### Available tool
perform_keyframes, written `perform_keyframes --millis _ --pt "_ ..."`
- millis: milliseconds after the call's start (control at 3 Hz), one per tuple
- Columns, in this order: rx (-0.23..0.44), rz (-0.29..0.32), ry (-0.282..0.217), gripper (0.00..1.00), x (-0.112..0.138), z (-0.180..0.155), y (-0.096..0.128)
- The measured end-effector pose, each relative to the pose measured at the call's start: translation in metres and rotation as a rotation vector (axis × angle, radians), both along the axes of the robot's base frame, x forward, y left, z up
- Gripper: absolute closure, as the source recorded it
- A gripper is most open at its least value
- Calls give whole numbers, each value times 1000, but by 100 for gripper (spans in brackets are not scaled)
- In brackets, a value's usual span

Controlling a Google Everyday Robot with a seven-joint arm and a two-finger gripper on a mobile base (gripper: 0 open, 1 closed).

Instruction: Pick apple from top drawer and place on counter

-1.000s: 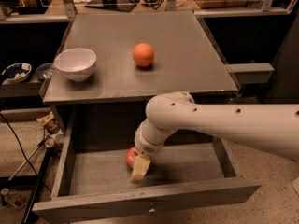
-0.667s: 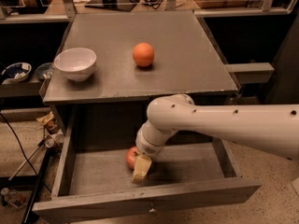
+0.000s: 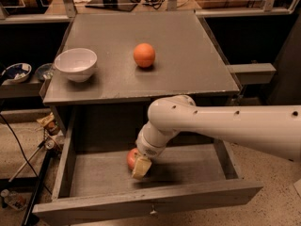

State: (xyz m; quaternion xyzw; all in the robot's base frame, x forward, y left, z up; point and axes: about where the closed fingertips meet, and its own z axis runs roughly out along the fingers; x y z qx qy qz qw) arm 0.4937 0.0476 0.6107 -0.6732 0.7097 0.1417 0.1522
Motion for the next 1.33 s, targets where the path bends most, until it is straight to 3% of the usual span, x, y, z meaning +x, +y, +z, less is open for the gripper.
perform_keyframes --millis 333,667,1000,1333 --pt "0 0 0 50 0 0 0" --pt "0 0 0 81 0 0 0" --pt "0 0 0 100 0 0 0" --pt "9 -35 -13 100 -5 18 -8"
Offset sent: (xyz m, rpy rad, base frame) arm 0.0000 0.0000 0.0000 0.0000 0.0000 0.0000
